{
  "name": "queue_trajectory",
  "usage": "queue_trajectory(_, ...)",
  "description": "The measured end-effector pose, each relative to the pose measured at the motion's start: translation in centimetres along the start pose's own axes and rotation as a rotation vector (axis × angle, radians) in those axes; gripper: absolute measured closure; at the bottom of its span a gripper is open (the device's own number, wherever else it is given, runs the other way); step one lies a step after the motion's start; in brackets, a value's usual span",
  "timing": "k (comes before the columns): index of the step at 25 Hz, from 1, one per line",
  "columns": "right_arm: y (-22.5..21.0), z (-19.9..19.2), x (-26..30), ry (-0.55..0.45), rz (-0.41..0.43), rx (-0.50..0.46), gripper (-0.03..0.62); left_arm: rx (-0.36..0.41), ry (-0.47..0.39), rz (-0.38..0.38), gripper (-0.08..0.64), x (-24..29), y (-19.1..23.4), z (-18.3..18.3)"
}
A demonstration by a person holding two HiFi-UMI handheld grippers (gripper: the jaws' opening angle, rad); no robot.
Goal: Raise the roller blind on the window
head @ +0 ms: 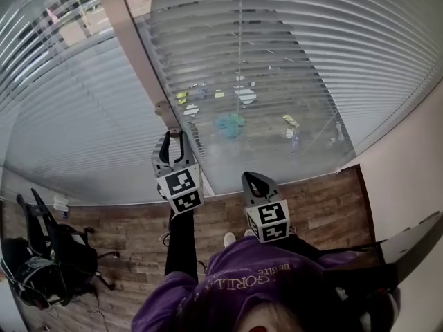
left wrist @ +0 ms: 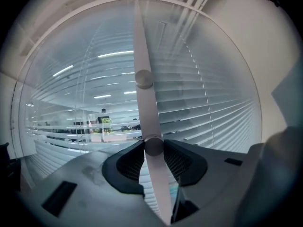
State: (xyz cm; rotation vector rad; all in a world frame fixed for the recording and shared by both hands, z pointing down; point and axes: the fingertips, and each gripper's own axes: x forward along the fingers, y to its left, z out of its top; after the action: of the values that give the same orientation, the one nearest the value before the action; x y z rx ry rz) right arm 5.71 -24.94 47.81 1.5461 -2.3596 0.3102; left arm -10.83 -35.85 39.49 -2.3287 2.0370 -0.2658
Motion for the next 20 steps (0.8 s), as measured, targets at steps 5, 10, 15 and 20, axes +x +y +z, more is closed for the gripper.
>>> queue_trajectory(5,0.0,-0.4,0.9,0.006,-0.003,0.001,0.595,-0.035,0.008,-0.010,0.436,0.3,0.4,-0.7)
queue_trajectory(10,0.0,-0.1,1.1,0.004,0.006,-0.011,0.595,-0.132,0.006,-0.008,0.436,-0.1,0.3,-0.6)
queue_trajectory(15,-0.2,-0.2,1.4,0.014,0.013,-0.019,0.595,-0.211,0.011,0.001,0.436,-0.1,0.3,-0.6)
queue_trajectory(20,-0.5,-0.3,1.4,0.016,0.018,-0.021,0.595,-0.373,0.010,-0.010,0.436,-0.1,0.3,-0.6)
